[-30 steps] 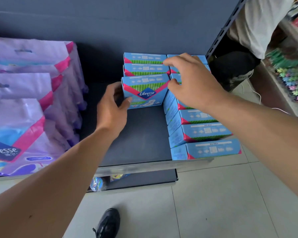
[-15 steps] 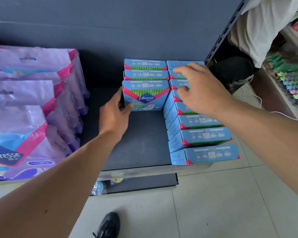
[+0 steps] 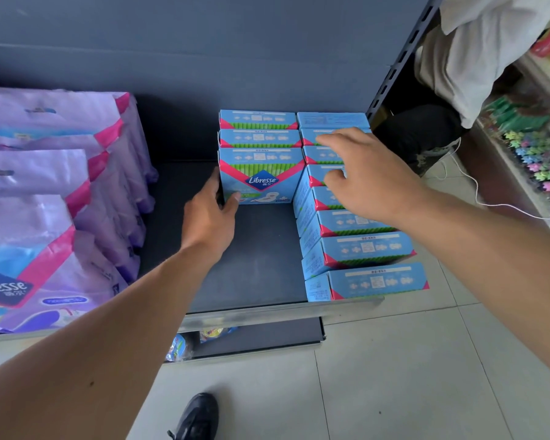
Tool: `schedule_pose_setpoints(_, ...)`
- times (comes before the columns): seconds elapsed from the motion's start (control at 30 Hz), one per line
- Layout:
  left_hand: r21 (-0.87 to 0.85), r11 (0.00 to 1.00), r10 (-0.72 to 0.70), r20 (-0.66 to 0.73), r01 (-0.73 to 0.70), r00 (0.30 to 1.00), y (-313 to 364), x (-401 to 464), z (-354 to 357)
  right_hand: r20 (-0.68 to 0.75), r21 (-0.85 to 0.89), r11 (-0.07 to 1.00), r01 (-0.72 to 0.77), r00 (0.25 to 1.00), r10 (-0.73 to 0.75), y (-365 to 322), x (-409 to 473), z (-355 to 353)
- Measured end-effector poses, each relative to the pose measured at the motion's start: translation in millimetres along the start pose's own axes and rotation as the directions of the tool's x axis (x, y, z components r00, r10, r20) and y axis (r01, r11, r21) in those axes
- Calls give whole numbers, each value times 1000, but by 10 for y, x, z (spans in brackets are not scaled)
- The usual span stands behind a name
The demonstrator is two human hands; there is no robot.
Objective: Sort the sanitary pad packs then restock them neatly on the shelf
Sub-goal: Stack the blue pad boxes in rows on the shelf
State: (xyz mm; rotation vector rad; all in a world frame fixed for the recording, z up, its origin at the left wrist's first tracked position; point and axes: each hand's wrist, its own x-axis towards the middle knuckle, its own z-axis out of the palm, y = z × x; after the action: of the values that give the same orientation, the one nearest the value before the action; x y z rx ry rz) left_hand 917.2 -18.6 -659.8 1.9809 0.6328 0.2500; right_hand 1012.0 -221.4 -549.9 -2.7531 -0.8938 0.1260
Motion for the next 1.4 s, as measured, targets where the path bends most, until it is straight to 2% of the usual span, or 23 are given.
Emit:
schedule_pose_setpoints(0.13,-11,1000,-24,18,24,1000,-13,9,14,14,0,1000,-3,1000,3,1,-36,8)
schedule_pose_setpoints(0.53,79,997,-8,-85,14,996,121,-139,-21,-2,-54,998,23,1000,-23,-12,-132,-10)
schedule_pose_setpoints(0.6,143,989,47,-139,-27,989,192,-242,-88,-5,-68,997,30,1000,-31,-33,-198,-25)
schedule_pose_setpoints(0.67,247,961,167,-144,-128,975,294,-364,-168,-10,-96,995,38,999,-39,-62,-288,-41)
schedule_pose_setpoints(0.8,466,816,407,-42,-342,913,547,-758,-351,-68,-163,985,64,995,-76,-235,-714,-59)
schedule_pose_setpoints(0.93,519,713,504,86,-471,859,899,-1231,-370,-150,-130,991,-8,989,-11,-408,-1300,-128)
schedule_pose_setpoints(1.03,471,672,537,221,-571,814,1126,-1619,-282,-196,-115,986,-120,976,96,-439,-1816,-201)
schedule_pose_setpoints(1.13,383,621,596,336,-684,729,1214,-2072,-161,-225,-106,957,-272,944,243,-453,-2458,-193)
schedule_pose_setpoints(1.33,213,578,608,531,-788,590,1166,-3043,230,-251,-10,839,-544,814,524,-448,-3817,79)
schedule_pose_setpoints(1.4,184,570,554,634,-801,540,1095,-3419,430,-228,23,779,-627,755,615,-402,-4327,244)
